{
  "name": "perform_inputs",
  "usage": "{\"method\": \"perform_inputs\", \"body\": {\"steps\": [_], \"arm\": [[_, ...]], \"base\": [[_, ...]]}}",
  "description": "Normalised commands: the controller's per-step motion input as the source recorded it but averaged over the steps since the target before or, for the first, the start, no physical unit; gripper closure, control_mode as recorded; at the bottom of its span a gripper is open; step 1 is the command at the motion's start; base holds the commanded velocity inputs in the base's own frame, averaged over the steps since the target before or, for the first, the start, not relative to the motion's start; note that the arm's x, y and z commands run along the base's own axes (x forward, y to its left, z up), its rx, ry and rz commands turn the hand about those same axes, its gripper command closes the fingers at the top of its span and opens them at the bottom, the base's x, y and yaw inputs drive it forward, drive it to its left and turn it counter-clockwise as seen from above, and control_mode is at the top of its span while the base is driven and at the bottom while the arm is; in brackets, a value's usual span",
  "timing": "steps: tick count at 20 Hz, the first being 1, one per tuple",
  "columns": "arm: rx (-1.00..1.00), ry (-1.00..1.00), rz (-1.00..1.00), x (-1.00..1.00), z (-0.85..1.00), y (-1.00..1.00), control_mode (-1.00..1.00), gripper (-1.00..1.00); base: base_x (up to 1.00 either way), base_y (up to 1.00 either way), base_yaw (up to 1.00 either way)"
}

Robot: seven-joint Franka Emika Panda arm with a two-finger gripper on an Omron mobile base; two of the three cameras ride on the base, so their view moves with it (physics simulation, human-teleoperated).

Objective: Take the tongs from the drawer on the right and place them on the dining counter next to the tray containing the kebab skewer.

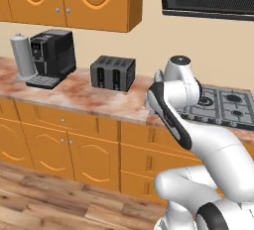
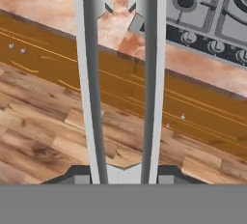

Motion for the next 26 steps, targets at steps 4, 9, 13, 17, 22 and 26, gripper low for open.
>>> {"method": "perform_inputs", "body": {"steps": [4, 9, 13, 17, 22, 26], "arm": [[0.00, 0.00, 0.00, 0.00, 0.00, 0.00, 1.00, 1.00], [0.00, 0.00, 0.00, 0.00, 0.00, 0.00, 1.00, 1.00], [0.00, 0.00, 0.00, 0.00, 0.00, 0.00, 1.00, 1.00], [0.00, 0.00, 0.00, 0.00, 0.00, 0.00, 1.00, 1.00], [0.00, 0.00, 0.00, 0.00, 0.00, 0.00, 1.00, 1.00], [0.00, 0.00, 0.00, 0.00, 0.00, 0.00, 1.00, 1.00]], "base": [[0.00, 0.82, 0.30], [0.00, 0.73, 0.32], [0.00, 0.64, 0.38], [0.00, 0.58, 0.43], [0.12, 0.52, 0.47], [0.30, 0.32, 0.50]]}}
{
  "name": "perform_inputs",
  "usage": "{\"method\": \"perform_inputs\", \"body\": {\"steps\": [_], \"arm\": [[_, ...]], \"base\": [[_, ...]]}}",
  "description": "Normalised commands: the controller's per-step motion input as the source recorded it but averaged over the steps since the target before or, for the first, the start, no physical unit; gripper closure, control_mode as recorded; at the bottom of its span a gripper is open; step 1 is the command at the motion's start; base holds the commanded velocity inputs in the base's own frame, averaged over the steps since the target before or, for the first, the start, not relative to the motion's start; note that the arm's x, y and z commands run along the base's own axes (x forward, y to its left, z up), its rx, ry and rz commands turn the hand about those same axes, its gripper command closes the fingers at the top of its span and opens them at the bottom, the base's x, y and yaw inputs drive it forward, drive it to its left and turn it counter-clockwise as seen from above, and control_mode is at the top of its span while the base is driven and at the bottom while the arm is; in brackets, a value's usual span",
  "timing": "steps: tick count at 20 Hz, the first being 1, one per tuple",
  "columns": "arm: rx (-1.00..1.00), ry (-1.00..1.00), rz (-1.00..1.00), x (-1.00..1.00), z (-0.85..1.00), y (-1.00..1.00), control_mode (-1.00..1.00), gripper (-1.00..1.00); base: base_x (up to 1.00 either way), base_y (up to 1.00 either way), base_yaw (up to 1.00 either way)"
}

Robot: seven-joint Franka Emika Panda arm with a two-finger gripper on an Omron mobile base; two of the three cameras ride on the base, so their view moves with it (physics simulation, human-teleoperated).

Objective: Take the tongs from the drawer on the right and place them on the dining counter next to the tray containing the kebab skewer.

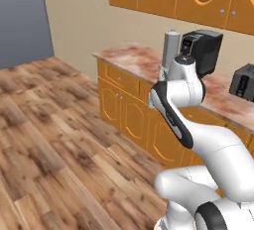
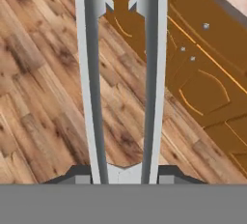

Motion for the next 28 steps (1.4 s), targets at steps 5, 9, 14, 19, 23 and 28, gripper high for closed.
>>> {"method": "perform_inputs", "body": {"steps": [5, 9, 14, 19, 23, 28], "arm": [[0.00, 0.00, 0.00, 0.00, 0.00, 0.00, 1.00, 1.00], [0.00, 0.00, 0.00, 0.00, 0.00, 0.00, 1.00, 1.00], [0.00, 0.00, 0.00, 0.00, 0.00, 0.00, 1.00, 1.00], [0.00, 0.00, 0.00, 0.00, 0.00, 0.00, 1.00, 1.00], [0.00, 0.00, 0.00, 0.00, 0.00, 0.00, 1.00, 1.00], [0.00, 0.00, 0.00, 0.00, 0.00, 0.00, 1.00, 1.00]], "base": [[0.31, 0.28, 0.51], [0.30, 0.26, 0.49], [0.17, 0.15, 0.47], [0.03, 0.11, 0.46], [0.08, 0.01, 0.45], [0.17, 0.00, 0.42]]}}
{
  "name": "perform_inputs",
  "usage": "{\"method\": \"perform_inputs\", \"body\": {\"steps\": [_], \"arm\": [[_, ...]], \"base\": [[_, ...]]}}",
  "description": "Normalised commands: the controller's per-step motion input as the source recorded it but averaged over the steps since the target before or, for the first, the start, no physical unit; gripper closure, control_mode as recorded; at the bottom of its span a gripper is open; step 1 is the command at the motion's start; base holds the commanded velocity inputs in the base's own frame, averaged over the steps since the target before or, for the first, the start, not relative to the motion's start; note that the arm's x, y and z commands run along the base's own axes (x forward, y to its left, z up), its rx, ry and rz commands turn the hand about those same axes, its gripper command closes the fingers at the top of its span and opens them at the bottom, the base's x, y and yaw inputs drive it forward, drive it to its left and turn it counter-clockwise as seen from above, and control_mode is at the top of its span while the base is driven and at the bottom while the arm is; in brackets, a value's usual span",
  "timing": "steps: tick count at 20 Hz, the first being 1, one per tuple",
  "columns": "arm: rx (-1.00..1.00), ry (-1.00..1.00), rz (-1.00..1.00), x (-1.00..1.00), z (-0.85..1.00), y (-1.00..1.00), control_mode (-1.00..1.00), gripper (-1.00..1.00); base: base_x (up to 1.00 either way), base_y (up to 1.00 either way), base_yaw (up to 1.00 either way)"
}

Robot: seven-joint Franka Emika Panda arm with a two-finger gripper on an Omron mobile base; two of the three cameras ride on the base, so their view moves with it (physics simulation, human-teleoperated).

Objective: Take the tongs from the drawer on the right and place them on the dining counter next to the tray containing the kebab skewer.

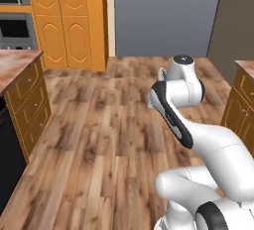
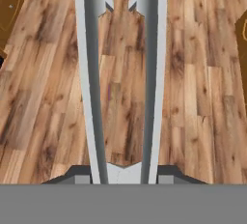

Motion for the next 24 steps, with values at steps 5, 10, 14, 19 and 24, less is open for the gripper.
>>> {"method": "perform_inputs", "body": {"steps": [5, 10, 14, 19, 24], "arm": [[0.00, 0.00, 0.00, 0.00, 0.00, 0.00, 1.00, 1.00], [0.00, 0.00, 0.00, 0.00, 0.00, 0.00, 1.00, 1.00], [0.00, 0.00, 0.00, 0.00, 0.00, 0.00, 1.00, 1.00], [0.00, 0.00, 0.00, 0.00, 0.00, 0.00, 1.00, 1.00], [0.00, 0.00, 0.00, 0.00, 0.00, 0.00, 1.00, 1.00]], "base": [[0.28, 0.00, 0.42], [0.28, 0.00, 0.42], [0.31, 0.00, 0.41], [0.40, -0.07, 0.38], [0.54, -0.50, 0.25]]}}
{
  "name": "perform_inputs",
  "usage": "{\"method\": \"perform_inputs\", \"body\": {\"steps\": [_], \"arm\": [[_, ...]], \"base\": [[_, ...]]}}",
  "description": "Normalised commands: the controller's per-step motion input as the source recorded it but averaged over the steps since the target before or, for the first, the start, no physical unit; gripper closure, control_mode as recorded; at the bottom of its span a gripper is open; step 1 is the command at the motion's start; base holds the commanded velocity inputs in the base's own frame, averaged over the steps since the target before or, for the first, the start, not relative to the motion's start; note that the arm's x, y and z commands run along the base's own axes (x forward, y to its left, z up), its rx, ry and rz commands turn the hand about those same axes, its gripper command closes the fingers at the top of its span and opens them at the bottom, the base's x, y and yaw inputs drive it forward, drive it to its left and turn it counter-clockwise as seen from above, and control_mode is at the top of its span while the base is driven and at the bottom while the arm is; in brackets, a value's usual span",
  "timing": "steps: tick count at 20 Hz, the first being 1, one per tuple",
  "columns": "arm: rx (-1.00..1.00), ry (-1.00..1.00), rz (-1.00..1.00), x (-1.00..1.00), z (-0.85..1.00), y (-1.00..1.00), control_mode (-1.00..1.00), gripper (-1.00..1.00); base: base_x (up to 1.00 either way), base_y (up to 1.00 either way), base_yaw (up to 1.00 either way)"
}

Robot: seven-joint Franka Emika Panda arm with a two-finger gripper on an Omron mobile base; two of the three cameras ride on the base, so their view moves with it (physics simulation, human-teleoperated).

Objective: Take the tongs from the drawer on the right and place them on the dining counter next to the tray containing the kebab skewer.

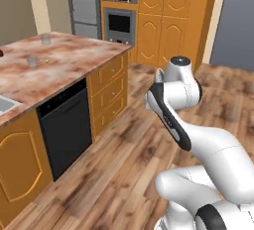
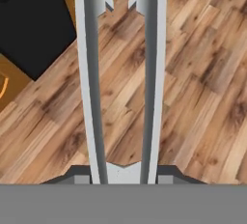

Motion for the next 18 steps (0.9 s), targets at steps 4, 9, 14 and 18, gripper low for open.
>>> {"method": "perform_inputs", "body": {"steps": [4, 9, 14, 18], "arm": [[0.00, 0.00, 0.00, 0.00, 0.00, 0.00, 1.00, 1.00], [0.00, 0.00, 0.00, 0.00, 0.00, 0.00, 1.00, 1.00], [0.00, 0.00, 0.00, 0.00, 0.00, 0.00, 1.00, 1.00], [0.00, 0.00, 0.00, 0.00, 0.00, 0.00, 1.00, 1.00]], "base": [[0.40, -0.77, 0.21], [0.46, -0.90, 0.22], [0.48, -1.00, 0.23], [0.64, -1.00, 0.21]]}}
